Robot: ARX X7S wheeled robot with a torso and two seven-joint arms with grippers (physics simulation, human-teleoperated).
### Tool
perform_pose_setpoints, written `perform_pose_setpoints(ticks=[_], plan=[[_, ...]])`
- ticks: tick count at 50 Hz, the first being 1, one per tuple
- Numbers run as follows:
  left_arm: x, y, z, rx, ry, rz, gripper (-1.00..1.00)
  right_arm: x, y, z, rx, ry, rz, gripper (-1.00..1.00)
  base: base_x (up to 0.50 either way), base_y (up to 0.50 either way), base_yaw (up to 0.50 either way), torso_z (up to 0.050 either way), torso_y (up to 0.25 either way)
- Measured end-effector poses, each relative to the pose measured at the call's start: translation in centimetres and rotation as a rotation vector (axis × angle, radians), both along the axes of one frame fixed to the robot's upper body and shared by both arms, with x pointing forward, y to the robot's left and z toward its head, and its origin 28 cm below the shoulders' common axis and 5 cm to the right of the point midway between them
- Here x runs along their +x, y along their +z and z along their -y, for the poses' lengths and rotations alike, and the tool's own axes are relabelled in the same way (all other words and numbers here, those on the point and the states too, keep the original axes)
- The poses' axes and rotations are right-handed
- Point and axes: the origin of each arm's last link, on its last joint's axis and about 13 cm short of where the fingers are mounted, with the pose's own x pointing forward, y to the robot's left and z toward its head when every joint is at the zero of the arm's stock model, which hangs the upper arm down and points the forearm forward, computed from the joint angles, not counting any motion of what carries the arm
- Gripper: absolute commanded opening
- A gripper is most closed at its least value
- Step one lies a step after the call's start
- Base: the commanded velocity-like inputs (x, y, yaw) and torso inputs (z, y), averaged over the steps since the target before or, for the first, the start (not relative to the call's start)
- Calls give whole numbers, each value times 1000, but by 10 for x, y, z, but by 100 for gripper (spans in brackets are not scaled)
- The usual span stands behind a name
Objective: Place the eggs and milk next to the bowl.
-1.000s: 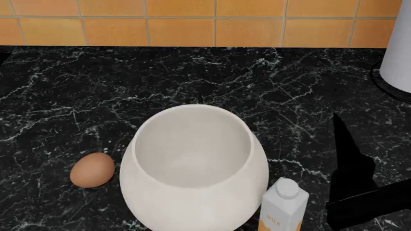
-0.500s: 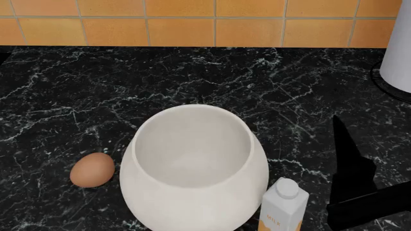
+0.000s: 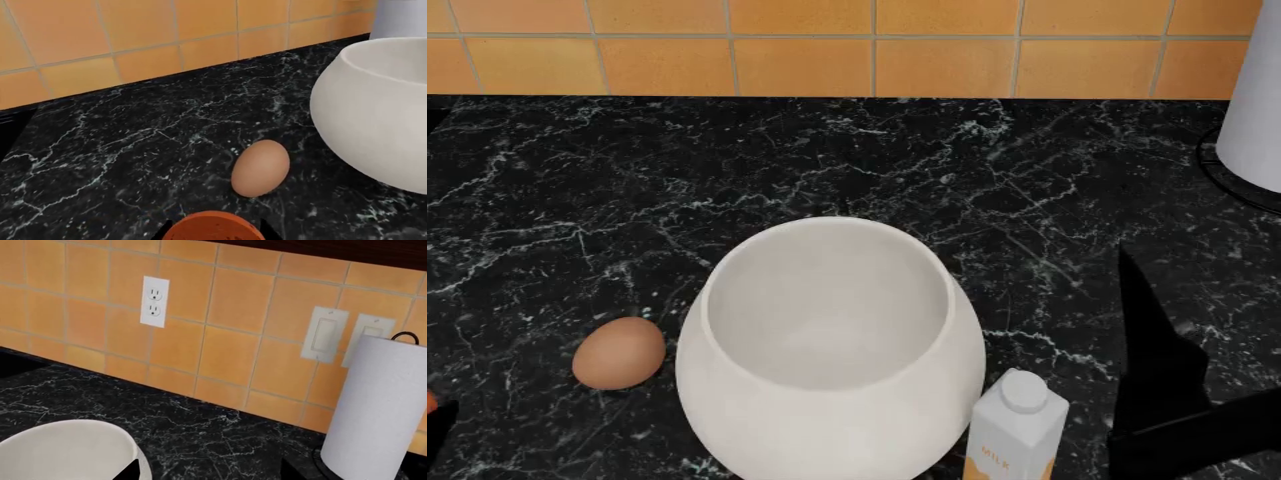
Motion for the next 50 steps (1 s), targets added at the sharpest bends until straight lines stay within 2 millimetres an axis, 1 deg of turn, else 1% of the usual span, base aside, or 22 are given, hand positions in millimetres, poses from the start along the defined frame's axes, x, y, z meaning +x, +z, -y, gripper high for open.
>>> perform_pose_setpoints(ticks=[13,21,28,37,50], plan=[[0,-1,2,32,-133,-40,-100,-3,-2,1,4,0,-1,100,0,0,0,0,0],[-5,-1,5,57,-211,-65,-100,-4,-2,1,5,0,1,100,0,0,0,0,0],[-13,4,11,68,-278,-85,-100,-6,-2,2,8,-2,1,100,0,0,0,0,0],[-30,10,18,74,-350,-107,-100,-8,-2,3,8,-4,1,100,0,0,0,0,0],[-45,7,21,92,-401,-127,-100,-10,-2,2,5,-7,-1,100,0,0,0,0,0]])
